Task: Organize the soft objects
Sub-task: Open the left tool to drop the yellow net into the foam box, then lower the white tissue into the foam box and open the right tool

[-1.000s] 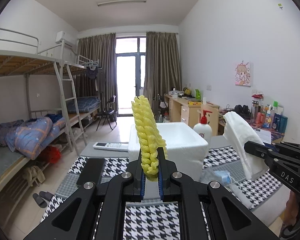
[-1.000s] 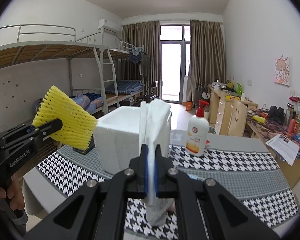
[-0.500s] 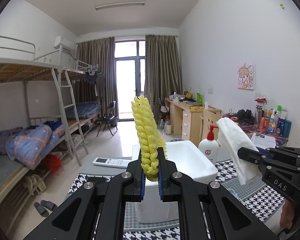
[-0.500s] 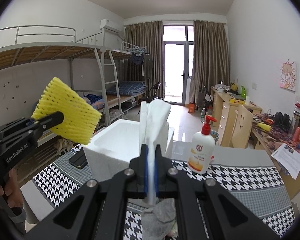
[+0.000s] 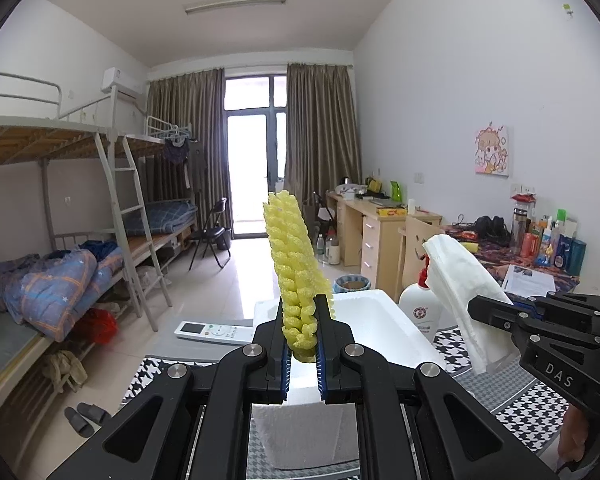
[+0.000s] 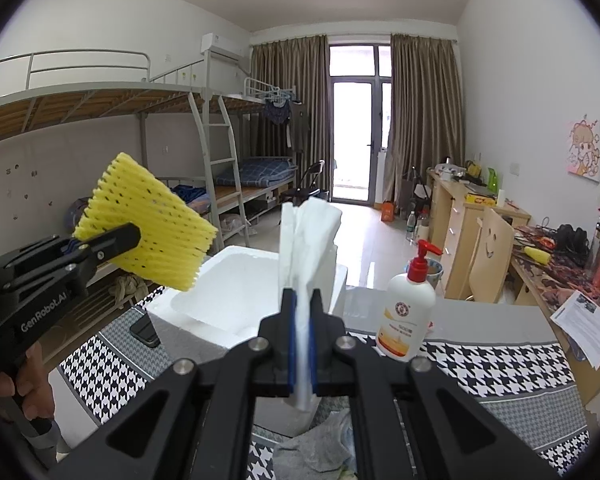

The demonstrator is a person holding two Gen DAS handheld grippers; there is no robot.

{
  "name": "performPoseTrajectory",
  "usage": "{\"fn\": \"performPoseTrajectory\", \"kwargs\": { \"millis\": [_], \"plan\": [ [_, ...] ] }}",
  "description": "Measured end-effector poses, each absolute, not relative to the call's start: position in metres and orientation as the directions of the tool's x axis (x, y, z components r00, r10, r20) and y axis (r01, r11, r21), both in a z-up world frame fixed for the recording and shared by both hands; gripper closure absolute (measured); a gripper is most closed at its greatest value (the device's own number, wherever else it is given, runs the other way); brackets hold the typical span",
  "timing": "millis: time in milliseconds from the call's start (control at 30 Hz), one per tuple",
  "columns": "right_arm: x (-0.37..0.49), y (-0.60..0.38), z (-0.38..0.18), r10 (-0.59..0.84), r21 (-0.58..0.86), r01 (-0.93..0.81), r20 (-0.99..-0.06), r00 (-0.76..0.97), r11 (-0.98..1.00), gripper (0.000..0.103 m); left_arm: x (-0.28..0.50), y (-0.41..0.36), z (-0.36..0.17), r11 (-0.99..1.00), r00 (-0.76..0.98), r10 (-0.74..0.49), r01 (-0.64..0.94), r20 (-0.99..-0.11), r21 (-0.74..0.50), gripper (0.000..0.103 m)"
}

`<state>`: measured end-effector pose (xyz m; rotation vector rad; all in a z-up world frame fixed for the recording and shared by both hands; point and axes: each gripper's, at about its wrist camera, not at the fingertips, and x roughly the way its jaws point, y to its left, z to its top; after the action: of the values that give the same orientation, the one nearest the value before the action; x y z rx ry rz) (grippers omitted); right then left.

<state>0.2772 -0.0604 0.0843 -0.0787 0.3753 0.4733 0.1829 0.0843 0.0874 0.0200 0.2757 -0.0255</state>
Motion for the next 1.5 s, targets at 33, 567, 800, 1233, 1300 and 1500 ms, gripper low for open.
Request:
{"fn": "performPoseTrajectory", "kwargs": {
  "millis": [33,567,800,1233,1300,1500],
  "plan": [
    [0.279,-0.062,0.084,0.429,0.015,-0.457,-0.372,0.823,0.889,0.095,0.186,0.083,0.088,0.999,0.961,-0.025,0.030,-0.275,0.014,0.092],
    [0.281,-0.079,0.081,0.343,0.015,-0.366,-0.386,0.857,0.931,0.095,0.231,0.068,0.072,0.988,0.930,-0.150,0.148,-0.335,-0.032,0.092],
    [0.278,-0.079,0.081,0.325,0.013,-0.347,-0.388,0.863,0.938,0.095,0.245,0.069,0.068,0.990,0.920,-0.143,0.134,-0.366,-0.051,0.053],
    [0.277,-0.071,0.083,0.330,0.005,-0.355,-0.384,0.862,0.935,0.095,0.227,0.079,0.078,0.998,0.953,-0.065,0.061,-0.297,-0.022,0.001],
    [0.280,-0.070,0.083,0.338,0.007,-0.363,-0.384,0.859,0.932,0.095,0.223,0.085,0.079,0.999,0.956,-0.051,0.046,-0.290,-0.024,0.001],
    [0.284,-0.055,0.083,0.371,0.004,-0.399,-0.379,0.848,0.917,0.095,0.210,0.101,0.080,1.000,0.959,0.008,-0.012,-0.284,-0.015,0.001]
  ]
}}
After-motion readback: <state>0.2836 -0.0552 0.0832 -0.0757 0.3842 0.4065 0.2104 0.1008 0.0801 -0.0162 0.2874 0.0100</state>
